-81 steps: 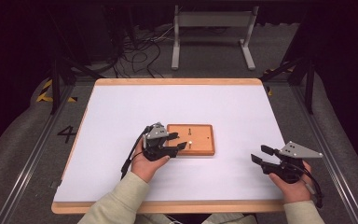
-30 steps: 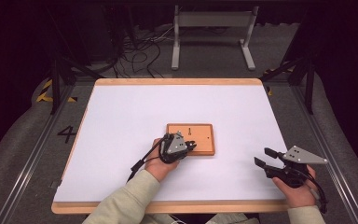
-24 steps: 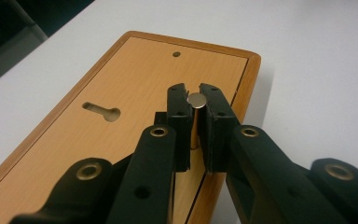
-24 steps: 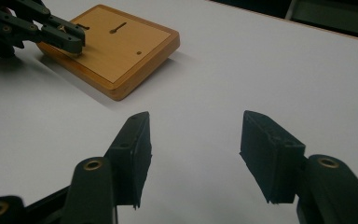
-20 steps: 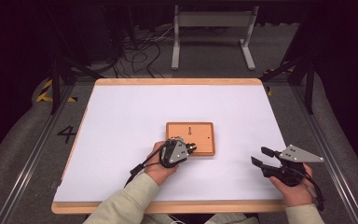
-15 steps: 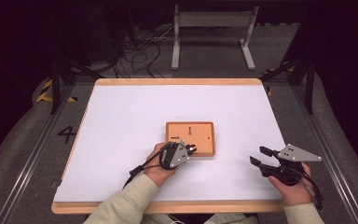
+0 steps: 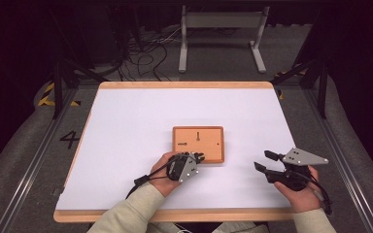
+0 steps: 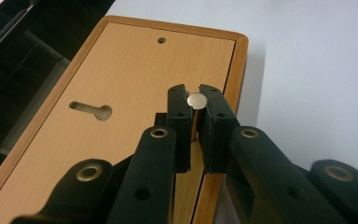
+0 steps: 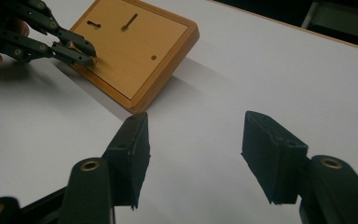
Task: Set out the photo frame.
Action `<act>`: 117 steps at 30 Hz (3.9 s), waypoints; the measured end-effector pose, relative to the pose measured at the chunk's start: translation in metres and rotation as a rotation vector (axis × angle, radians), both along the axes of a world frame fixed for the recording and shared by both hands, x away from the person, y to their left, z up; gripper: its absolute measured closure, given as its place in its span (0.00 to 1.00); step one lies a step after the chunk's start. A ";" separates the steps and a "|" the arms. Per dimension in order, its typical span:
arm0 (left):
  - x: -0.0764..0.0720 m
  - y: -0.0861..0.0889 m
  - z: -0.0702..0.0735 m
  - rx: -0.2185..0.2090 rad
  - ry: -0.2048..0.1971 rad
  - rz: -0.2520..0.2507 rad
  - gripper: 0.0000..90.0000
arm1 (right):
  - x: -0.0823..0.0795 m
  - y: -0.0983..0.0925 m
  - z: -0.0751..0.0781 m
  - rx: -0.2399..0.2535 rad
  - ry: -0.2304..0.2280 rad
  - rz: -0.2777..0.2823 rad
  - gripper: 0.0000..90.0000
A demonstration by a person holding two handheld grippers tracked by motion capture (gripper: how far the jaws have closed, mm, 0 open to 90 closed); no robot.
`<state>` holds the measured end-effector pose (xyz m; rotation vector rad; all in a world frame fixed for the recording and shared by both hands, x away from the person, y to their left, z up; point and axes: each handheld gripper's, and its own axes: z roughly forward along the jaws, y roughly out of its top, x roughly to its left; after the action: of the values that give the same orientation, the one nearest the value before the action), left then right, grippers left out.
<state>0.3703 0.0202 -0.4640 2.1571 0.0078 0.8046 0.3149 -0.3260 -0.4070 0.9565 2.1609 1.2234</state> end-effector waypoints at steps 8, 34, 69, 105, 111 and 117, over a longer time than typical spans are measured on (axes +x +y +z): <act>-0.001 0.000 -0.001 -0.001 -0.005 -0.001 0.93 | 0.016 0.013 0.013 0.016 0.043 0.021 0.42; -0.005 0.000 -0.003 0.008 -0.026 0.001 0.93 | 0.123 0.091 0.014 -0.037 0.325 0.096 0.24; -0.001 0.003 0.003 -0.023 0.068 0.001 0.90 | 0.154 0.115 -0.013 -0.019 0.460 0.203 0.29; 0.002 0.126 0.023 -0.287 0.420 0.225 0.48 | 0.094 0.110 0.007 -0.241 0.086 0.311 0.46; 0.005 0.131 0.022 -0.297 0.432 0.257 0.47 | 0.077 0.109 0.009 -0.276 0.023 0.325 0.52; 0.007 0.135 0.021 -0.309 0.442 0.284 0.47 | 0.063 0.108 0.010 -0.304 -0.013 0.331 0.56</act>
<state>0.3772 0.1549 -0.4433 2.0142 0.6357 0.4278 0.3782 -0.2179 -0.3971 0.4773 2.4712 0.9910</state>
